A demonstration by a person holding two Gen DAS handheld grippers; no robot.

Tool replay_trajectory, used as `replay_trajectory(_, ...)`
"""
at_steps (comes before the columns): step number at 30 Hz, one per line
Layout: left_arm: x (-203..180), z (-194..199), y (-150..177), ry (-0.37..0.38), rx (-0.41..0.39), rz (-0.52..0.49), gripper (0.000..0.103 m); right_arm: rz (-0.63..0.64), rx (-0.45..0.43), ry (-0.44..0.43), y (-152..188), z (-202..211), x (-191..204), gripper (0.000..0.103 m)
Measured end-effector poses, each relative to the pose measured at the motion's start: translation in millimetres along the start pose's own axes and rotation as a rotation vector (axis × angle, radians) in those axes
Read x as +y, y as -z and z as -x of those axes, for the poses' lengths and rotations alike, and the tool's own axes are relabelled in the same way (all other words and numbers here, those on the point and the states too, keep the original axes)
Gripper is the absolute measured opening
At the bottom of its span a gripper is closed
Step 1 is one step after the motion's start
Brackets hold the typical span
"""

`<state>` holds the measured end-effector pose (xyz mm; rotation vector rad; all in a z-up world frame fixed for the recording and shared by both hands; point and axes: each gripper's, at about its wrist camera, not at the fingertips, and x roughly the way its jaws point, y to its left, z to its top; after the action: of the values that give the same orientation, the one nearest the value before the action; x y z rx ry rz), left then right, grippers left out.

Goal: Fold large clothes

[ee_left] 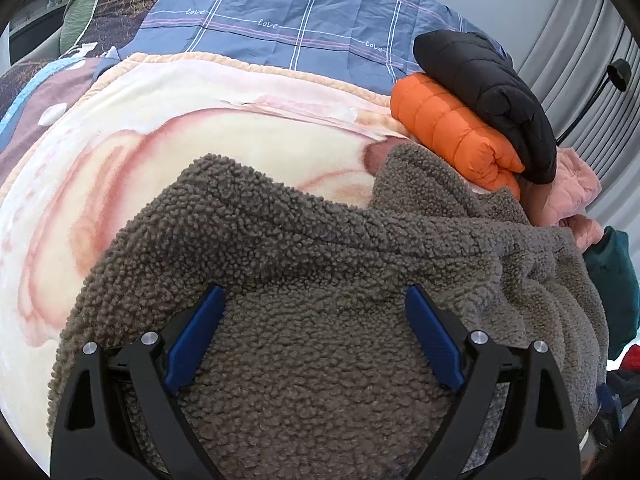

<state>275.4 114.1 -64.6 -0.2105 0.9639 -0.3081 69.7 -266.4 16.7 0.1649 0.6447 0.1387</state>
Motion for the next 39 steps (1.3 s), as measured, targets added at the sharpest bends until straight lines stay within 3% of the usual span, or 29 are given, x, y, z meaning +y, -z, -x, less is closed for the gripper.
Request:
replay_trajectory(3,-2,0,1,-0.009,-0.002,-0.008,0.092,-0.122,-0.051,-0.006,-9,31,-41,0.081)
replay_trajectory(6,-1,0,1,-0.01,-0.003,-0.007,0.092,-0.372,-0.033,0.043,1,45,-106,0.075)
replay_trajectory(8,-2,-1,0,-0.018,0.0,-0.011,0.092,-0.433,0.02,0.108,17,48,-132,0.03)
replay_trajectory(9,-3,-1,0,-0.025,0.003,-0.016,0.092,-0.42,0.058,0.142,23,45,-135,0.026)
replay_trajectory(10,-5,-2,0,-0.032,0.005,-0.019,0.092,-0.414,0.091,0.128,32,41,-137,0.026)
replay_trajectory(12,-8,-3,0,-0.053,0.011,-0.032,0.092,-0.443,0.1,0.012,42,35,-137,0.025)
replay_trajectory(15,-12,-5,0,-0.093,0.022,-0.054,0.092,-0.473,0.049,-0.118,44,35,-136,0.025)
replay_trajectory(18,-17,-7,1,-0.141,0.032,-0.078,0.092,-0.373,-0.001,-0.247,32,34,-115,0.024)
replay_trajectory(22,-24,-10,2,-0.205,0.044,-0.107,0.092,-0.308,-0.004,-0.328,20,20,-101,0.024)
replay_trajectory(34,-28,-10,1,-0.258,0.047,-0.124,0.092,-0.249,-0.001,-0.457,28,39,-84,0.024)
replay_trajectory(39,-29,-11,1,-0.261,0.047,-0.125,0.093,-0.182,0.022,-0.399,36,51,-76,0.024)
